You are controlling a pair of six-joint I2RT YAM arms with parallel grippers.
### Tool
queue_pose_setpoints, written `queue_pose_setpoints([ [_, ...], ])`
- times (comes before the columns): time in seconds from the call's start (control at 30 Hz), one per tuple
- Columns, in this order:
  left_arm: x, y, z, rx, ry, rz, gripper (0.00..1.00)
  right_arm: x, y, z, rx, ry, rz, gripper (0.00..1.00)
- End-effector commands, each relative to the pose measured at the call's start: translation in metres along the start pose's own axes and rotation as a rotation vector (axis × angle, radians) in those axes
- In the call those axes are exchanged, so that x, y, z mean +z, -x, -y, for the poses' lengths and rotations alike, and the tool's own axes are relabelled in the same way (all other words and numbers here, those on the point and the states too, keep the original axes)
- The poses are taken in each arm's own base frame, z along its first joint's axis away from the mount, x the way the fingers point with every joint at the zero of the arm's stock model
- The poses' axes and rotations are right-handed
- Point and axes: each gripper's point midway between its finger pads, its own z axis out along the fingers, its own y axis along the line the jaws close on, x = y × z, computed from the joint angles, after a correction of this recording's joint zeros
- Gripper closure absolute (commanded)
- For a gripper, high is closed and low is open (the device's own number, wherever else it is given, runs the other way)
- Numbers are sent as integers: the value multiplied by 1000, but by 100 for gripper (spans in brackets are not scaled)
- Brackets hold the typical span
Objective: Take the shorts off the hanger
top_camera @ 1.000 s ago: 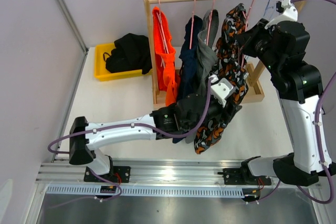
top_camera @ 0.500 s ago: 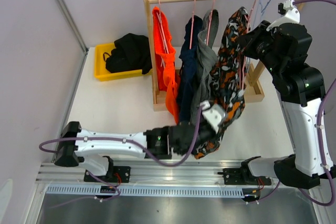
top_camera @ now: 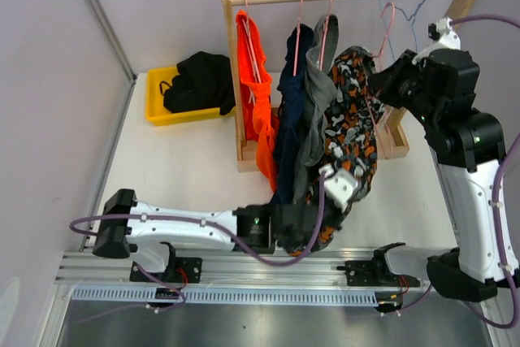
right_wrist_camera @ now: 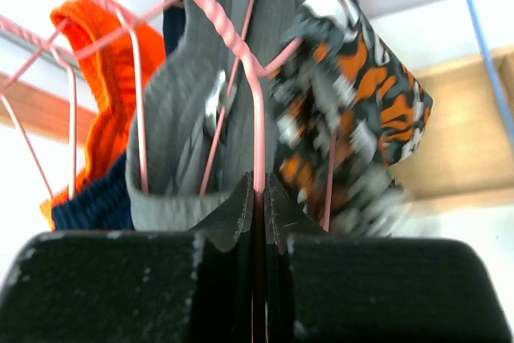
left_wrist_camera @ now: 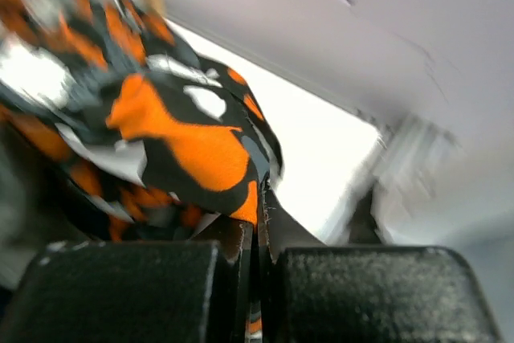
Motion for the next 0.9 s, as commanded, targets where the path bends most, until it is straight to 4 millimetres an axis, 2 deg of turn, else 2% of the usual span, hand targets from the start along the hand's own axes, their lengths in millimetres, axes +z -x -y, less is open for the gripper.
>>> queue_pose_setpoints([
  [0.0, 29, 56, -40, -17, 99, 86, 100, -43, -21, -4, 73, 72, -55, 100],
  [0.03, 40, 62, -60, -11, 139, 90, 100, -49, -27, -3, 83, 81, -70, 100],
  [0.07, 45, 91, -62, -23, 130, 137, 100, -57, -37, -3, 92, 98, -106, 100],
  [0.1, 57, 85, -69, -1, 149, 112, 100, -69, -42, -2, 102, 109, -112, 100],
  [0.13, 64, 103, -86, -5, 184, 134, 100, -75, -44, -2, 109, 111, -120, 100],
  [0.17, 68, 120, -90, -11, 188, 156, 100, -82, -48, 2, 113, 99, -134, 100],
  [0.2, 73, 113, -97, 5, 206, 120, 100, -90, -47, 2, 113, 103, -128, 100],
  [0.23, 77, 121, -103, 4, 221, 121, 100, -93, -46, 3, 113, 99, -127, 100],
  [0.27, 75, 125, -103, 9, 223, 119, 100, -98, -42, 3, 106, 101, -111, 100],
  [0.3, 72, 118, -100, 15, 210, 105, 100, -97, -39, 4, 98, 93, -106, 100],
  [0.33, 58, 131, -91, -16, 180, 133, 100, -96, -36, 4, 87, 89, -99, 100],
  [0.37, 50, 130, -85, -19, 161, 134, 100, -92, -29, 9, 66, 58, -72, 100],
  [0.4, 43, 104, -76, 6, 140, 87, 100, -94, -17, 6, 56, 59, -39, 100],
  [0.43, 29, 100, -55, 23, 103, 77, 100, -81, -11, 7, 45, 33, -33, 100],
  [0.47, 13, 102, -49, 27, 90, 74, 100, -77, -5, 6, 34, 29, -18, 100],
  [0.5, 2, 73, -44, 79, 84, -7, 100, -78, 11, 0, 15, 41, 24, 100],
  [0.53, -12, 63, -31, 84, 73, -39, 100, -73, 19, 0, 6, 30, 41, 100],
  [0.57, -26, 60, -31, 90, 66, -62, 100, -64, 34, -6, 3, 34, 66, 100],
  [0.63, -54, 24, -34, 126, 86, -174, 100, -53, 48, -11, -20, 32, 90, 100],
  [0.67, -73, 21, -45, 132, 91, -211, 100, -42, 61, -12, -21, 25, 113, 100],
  [0.7, -86, 17, -45, 118, 83, -227, 100, -35, 65, -12, -23, 22, 121, 100],
  [0.73, -97, 5, -53, 81, 117, -253, 100, -28, 71, -15, -21, 39, 133, 100],
  [0.77, -117, 7, -66, 67, 127, -270, 100, -13, 75, -8, -10, 16, 132, 100],
  [0.8, -129, 5, -67, 13, 132, -276, 100, -6, 80, -11, 4, 42, 143, 100],
  [0.87, -151, -6, -94, 29, 215, -316, 100, 18, 80, 5, 27, 10, 128, 100],
])
